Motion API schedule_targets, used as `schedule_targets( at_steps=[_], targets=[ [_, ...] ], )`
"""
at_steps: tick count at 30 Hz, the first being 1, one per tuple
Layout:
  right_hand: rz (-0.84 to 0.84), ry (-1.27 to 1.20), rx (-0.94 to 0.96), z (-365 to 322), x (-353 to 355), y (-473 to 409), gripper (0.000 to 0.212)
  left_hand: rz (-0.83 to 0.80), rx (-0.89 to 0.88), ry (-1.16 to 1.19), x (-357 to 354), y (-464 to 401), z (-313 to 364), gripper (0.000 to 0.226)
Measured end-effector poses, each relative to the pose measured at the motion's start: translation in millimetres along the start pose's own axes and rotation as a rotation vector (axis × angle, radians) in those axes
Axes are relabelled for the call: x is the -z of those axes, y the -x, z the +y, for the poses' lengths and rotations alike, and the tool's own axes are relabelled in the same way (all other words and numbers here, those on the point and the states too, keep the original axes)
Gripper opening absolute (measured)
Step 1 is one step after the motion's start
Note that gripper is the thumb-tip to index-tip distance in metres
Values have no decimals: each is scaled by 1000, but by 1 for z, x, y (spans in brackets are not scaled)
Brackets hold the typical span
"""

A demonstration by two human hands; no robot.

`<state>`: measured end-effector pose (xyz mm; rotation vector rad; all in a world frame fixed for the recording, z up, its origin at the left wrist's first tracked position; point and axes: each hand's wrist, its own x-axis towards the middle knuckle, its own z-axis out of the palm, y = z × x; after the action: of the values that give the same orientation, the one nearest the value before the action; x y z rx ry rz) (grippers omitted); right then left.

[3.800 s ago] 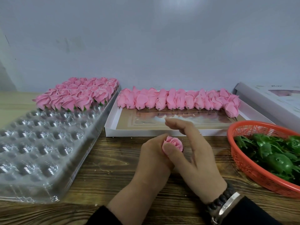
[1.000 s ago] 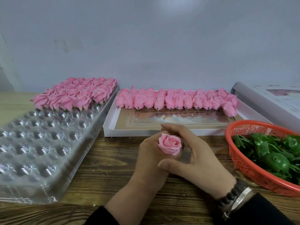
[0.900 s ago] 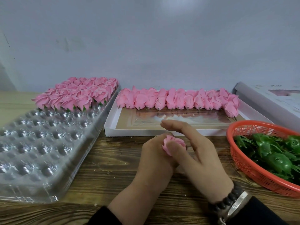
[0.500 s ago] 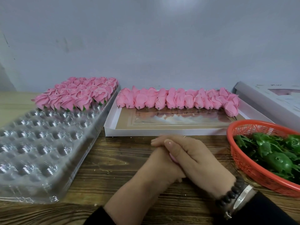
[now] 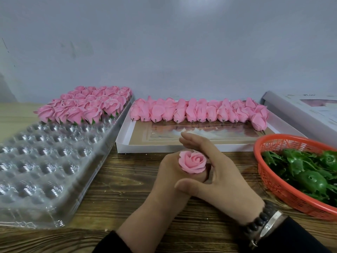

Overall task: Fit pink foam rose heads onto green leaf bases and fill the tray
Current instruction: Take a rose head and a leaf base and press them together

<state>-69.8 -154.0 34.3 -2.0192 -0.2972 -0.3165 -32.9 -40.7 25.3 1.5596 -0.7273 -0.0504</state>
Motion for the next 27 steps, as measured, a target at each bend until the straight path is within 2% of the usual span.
schedule_targets(
  at_steps=[2,4,6,8,12,16,20,25,27],
  targets=[
    [85,-2,53,-4,-5,1,63,7,58,47,-4,1,-1,13],
    [187,19,108,-8,-11,3,49,5,167,250,-11,1,1,13],
    [260,50,128,-10,-15,4,45,-23,214,448,-16,0,1,30],
    [284,66,112,-11,-17,4,39,-34,185,407,-16,3,-1,37],
    [205,9,-7,-10,-14,2,46,30,100,252,-19,5,-3,30],
    [94,30,-104,-8,-8,-3,62,110,4,292,-17,3,-1,23],
    [-61,31,-146,-5,1,-7,61,78,-67,399,-15,3,0,20],
    [-132,-13,-147,1,8,-6,56,50,19,415,-11,2,2,16],
    [-151,-116,-168,4,11,-4,66,84,61,243,-8,-1,2,11]
  ],
)
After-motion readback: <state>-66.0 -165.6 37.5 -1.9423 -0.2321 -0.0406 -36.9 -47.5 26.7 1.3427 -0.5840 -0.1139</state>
